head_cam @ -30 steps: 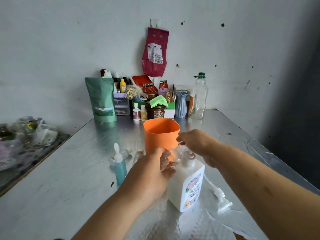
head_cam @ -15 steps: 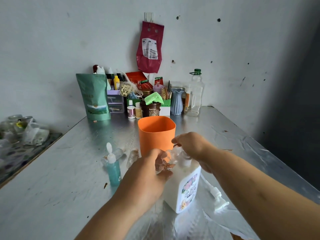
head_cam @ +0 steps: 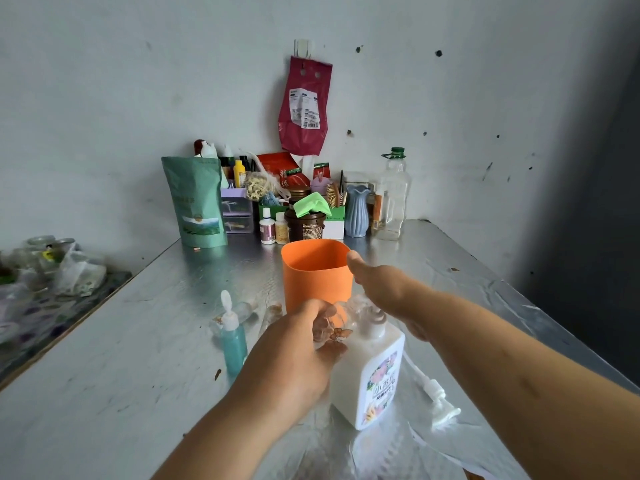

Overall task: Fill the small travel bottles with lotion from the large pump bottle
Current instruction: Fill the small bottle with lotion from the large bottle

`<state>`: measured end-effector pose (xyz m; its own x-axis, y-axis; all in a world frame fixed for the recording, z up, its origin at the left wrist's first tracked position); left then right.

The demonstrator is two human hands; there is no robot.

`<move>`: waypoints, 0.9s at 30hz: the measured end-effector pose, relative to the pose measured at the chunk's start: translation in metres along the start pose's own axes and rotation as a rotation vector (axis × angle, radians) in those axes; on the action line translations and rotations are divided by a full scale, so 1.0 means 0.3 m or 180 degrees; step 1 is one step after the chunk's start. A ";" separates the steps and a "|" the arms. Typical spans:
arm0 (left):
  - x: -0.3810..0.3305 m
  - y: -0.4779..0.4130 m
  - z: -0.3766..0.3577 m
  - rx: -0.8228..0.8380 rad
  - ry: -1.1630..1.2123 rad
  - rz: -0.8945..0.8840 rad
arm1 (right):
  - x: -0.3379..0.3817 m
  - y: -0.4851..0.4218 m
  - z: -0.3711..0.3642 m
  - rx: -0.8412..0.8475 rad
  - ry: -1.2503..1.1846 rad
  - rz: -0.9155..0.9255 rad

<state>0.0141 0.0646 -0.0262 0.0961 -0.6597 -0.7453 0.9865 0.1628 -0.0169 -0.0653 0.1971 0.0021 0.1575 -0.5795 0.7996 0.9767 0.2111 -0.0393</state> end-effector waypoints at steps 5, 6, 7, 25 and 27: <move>0.014 -0.008 -0.019 0.0019 0.0083 -0.0001 | 0.006 0.012 0.002 -0.0083 0.0161 0.0046; 0.016 -0.011 -0.023 0.0023 0.0085 0.0009 | 0.000 0.009 0.000 -0.0126 0.0183 0.0023; 0.017 -0.014 -0.028 0.0036 0.0089 0.0025 | -0.004 0.010 0.000 -0.0175 0.0154 -0.0030; -0.004 -0.003 -0.015 -0.0032 0.0150 0.0052 | -0.127 0.089 -0.014 -0.0465 -0.1207 0.0273; -0.004 -0.005 -0.017 -0.0033 0.0179 0.0032 | -0.140 0.098 -0.018 -0.0449 -0.1274 0.0326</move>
<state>0.0118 0.0689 -0.0288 0.0980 -0.6157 -0.7818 0.9841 0.1768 -0.0159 -0.0423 0.2233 -0.0359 0.2129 -0.2046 0.9554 0.9737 0.1259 -0.1900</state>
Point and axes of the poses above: each hand's wrist, its own y-axis away from the middle knuckle, its own z-axis out of the back of the hand, x = y × z, the point moved 4 cm from there along -y, towards the middle knuckle, and after that the axes turned 15 degrees about z, right-handed, at the moved point
